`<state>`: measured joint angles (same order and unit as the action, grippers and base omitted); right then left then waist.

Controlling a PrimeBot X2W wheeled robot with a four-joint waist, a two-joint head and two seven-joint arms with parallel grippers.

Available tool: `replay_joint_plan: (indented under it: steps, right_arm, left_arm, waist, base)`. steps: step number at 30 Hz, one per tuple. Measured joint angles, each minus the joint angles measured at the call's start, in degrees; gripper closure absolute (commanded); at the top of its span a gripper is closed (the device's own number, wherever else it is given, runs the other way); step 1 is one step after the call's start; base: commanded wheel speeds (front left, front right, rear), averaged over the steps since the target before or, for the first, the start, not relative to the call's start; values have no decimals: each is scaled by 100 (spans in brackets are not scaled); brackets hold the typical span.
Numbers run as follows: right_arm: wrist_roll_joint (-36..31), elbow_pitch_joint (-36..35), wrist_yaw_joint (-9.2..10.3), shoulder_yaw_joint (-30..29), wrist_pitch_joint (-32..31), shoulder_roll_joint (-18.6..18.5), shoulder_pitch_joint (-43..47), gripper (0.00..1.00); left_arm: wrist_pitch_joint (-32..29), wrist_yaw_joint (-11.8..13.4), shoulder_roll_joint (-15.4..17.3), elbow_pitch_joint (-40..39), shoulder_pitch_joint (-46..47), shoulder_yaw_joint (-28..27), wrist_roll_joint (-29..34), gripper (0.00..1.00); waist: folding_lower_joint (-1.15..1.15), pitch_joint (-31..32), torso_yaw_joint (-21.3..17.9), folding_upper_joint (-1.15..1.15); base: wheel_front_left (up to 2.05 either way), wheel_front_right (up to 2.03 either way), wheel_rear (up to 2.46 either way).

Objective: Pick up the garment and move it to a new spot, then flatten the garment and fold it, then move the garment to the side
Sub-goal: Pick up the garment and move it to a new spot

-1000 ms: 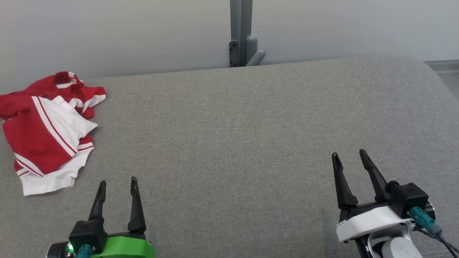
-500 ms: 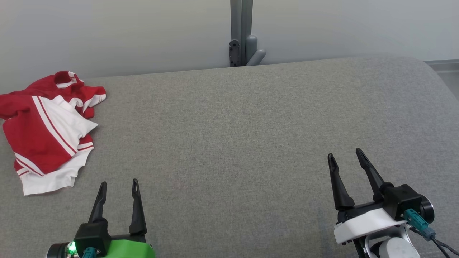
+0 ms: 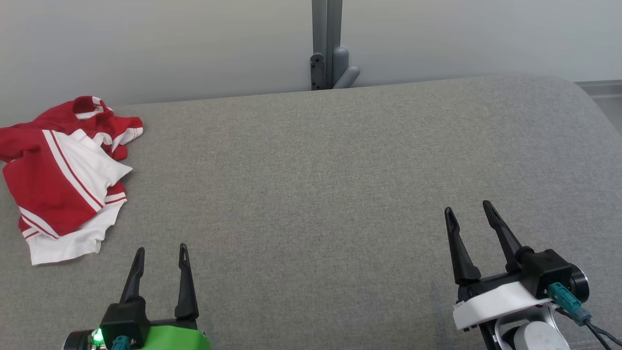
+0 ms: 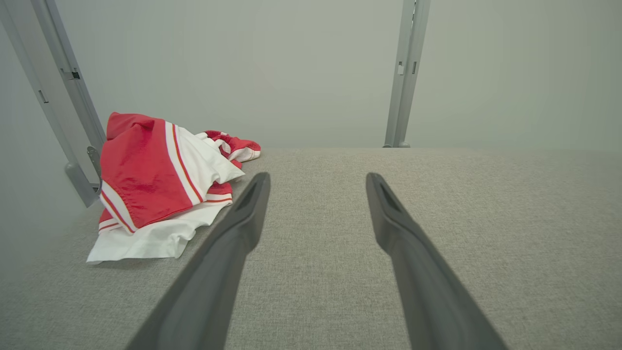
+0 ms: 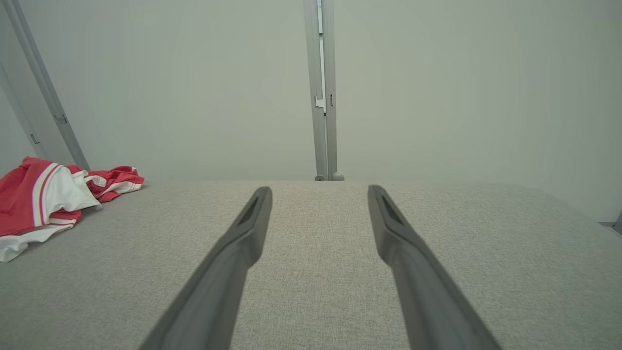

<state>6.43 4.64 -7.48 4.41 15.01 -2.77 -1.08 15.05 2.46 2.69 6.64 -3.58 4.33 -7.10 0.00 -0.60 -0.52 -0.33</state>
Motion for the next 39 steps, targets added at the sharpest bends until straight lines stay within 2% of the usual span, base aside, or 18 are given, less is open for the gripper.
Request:
replay_joint_plan:
  steps: [14,20,27,39]
  right_arm:
    - [19,-3,0,-40,0,0,2,0]
    - [18,3,0,-129,3,-3,41,0]
    - [20,11,0,-132,3,-4,121,0]
    - [211,71,-1,5,4,-2,213,0]
  left_arm:
    - [0,-18,0,35,1,1,-25,0]
    - [0,9,1,34,3,44,-37,0]
    - [9,7,2,44,-14,-13,-34,0]
    - [9,-94,8,71,-309,-322,80,0]
  waist:
    - [0,-3,52,0]
    - [0,21,254,0]
    - [0,86,796,0]
    - [0,245,2160,0]
  base:
    - [0,0,0]
    - [0,0,0]
    - [0,0,0]
    - [0,0,0]
